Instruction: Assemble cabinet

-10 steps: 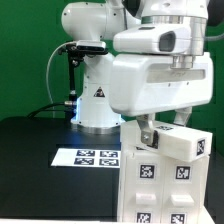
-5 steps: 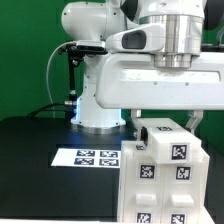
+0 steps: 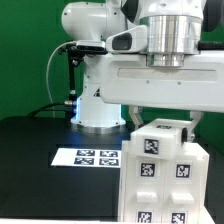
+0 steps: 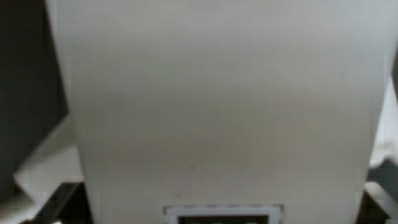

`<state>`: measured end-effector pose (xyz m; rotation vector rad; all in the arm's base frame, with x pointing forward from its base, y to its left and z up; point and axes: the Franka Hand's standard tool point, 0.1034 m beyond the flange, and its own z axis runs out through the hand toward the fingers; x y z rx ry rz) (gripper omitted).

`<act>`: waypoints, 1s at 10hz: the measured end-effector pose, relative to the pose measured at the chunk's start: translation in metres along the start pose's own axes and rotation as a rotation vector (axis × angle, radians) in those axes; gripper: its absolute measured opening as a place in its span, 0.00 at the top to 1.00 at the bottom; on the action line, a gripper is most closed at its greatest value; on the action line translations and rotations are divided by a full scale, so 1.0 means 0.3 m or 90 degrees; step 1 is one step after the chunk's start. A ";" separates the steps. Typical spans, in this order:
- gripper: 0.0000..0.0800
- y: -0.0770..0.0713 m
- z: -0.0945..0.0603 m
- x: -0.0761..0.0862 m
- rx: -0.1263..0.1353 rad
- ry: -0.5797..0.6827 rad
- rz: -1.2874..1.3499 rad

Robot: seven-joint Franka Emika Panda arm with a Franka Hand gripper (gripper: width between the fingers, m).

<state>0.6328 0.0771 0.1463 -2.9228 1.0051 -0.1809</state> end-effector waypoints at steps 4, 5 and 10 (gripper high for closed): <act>0.31 -0.001 0.004 -0.001 0.021 -0.023 0.194; 0.31 0.000 0.005 -0.001 0.023 -0.029 0.251; 0.31 0.003 0.007 -0.008 0.036 -0.086 0.628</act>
Offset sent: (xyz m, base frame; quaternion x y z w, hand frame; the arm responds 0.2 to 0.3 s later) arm 0.0000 0.0000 0.0000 0.0000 0.0000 0.1296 0.9916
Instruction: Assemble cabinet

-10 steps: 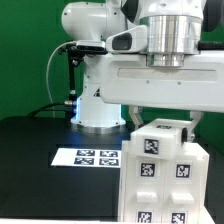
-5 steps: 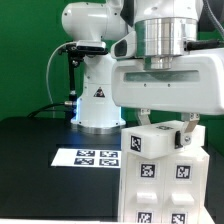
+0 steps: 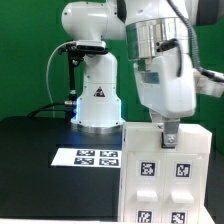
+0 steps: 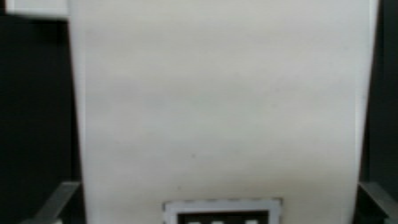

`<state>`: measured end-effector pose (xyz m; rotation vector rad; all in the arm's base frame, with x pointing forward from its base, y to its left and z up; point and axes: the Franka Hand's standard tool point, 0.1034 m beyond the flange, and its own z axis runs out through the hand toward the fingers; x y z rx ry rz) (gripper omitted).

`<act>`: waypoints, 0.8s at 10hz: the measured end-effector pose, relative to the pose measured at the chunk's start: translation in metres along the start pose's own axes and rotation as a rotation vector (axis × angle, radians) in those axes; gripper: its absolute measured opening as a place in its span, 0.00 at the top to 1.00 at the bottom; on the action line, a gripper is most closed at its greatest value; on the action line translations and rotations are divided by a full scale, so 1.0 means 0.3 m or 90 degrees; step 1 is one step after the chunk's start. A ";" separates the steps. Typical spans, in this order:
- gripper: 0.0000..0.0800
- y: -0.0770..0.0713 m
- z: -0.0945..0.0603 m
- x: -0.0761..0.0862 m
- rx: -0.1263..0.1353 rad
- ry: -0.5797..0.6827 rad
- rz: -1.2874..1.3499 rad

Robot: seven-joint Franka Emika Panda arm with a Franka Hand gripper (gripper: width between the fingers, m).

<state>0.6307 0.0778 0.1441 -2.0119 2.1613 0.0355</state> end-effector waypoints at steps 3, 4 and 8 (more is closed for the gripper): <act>0.31 0.000 0.001 -0.001 0.000 -0.003 0.034; 0.31 0.001 0.002 -0.005 0.000 -0.003 0.030; 0.01 -0.034 -0.153 -0.063 0.034 -0.029 -0.015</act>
Offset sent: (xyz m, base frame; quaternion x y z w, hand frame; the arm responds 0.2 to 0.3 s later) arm 0.0000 0.0000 0.0000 0.0000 0.0000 0.0000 1.0000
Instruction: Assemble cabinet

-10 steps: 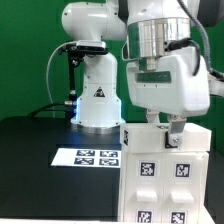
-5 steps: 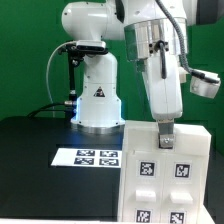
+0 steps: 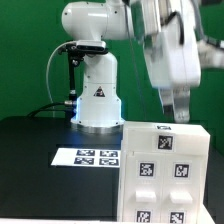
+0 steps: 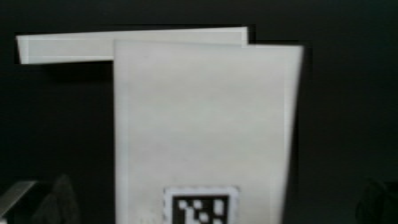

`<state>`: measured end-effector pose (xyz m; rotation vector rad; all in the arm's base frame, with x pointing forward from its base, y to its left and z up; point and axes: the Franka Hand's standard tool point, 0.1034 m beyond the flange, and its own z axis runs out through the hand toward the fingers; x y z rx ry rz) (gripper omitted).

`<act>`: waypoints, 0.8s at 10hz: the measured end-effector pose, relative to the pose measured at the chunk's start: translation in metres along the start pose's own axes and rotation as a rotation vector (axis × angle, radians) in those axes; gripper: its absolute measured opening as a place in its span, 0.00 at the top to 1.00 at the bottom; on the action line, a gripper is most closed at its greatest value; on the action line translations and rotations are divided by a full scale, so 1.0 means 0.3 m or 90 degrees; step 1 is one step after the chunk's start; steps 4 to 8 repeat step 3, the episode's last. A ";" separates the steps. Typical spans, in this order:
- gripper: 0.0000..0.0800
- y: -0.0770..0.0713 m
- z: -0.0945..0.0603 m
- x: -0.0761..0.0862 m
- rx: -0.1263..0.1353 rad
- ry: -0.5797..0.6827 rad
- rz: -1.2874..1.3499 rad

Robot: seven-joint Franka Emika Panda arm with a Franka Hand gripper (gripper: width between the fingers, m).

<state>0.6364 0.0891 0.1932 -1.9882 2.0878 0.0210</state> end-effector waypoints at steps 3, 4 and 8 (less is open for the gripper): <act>0.00 -0.003 -0.007 -0.004 0.004 -0.001 -0.004; 0.00 -0.003 -0.007 -0.004 0.004 -0.001 -0.004; 0.00 -0.003 -0.007 -0.004 0.004 -0.001 -0.004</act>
Offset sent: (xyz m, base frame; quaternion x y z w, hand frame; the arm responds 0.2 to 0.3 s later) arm 0.0000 0.0000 0.0000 0.0000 0.0000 0.0000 1.0000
